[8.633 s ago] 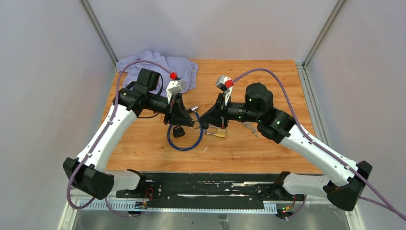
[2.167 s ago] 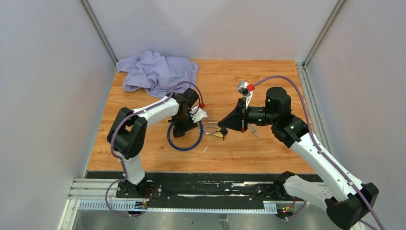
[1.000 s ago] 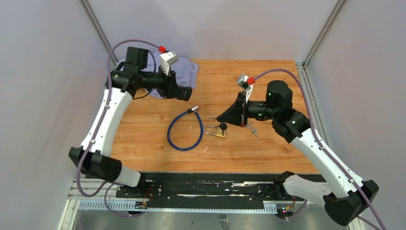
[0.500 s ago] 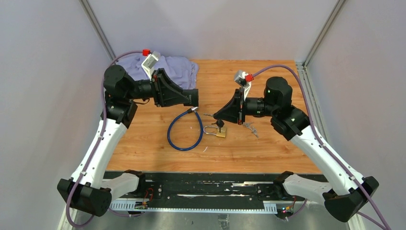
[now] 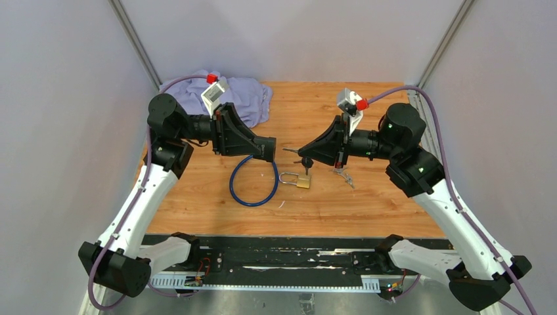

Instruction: Unlock with the key

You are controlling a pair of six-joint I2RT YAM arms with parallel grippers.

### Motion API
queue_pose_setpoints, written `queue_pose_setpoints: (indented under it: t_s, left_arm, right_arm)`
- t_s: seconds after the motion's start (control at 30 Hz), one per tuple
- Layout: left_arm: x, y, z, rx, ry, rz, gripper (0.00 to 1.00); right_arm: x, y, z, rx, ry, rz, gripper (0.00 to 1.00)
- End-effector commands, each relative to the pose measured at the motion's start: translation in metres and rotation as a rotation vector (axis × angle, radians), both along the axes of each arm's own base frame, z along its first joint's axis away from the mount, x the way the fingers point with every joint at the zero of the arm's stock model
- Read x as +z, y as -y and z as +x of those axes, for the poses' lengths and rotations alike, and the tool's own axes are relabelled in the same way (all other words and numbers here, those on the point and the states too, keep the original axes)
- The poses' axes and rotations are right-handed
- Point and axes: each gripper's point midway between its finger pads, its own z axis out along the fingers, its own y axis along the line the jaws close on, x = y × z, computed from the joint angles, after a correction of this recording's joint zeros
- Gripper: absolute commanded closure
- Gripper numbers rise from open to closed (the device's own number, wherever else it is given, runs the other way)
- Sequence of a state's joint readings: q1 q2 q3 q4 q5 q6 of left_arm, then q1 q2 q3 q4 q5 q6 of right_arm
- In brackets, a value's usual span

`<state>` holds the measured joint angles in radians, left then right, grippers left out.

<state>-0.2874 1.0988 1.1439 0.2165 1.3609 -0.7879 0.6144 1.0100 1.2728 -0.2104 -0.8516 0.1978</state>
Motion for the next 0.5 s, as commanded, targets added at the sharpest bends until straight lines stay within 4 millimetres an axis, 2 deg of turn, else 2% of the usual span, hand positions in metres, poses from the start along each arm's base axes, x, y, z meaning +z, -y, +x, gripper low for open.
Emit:
queue_pose_setpoints:
  t_s: [0.0,0.47]
  left_arm:
    - [0.01,0.001,-0.005,-0.011,0.054,-0.021,1.0]
    - [0.009,0.003,-0.004,-0.012,0.047,-0.02,1.0]
  right_arm:
    - [0.014,-0.002,-0.009,0.023,0.043,0.015,0.99]
    - [0.014,-0.012,-0.009,0.046,0.051,0.009,0.99]
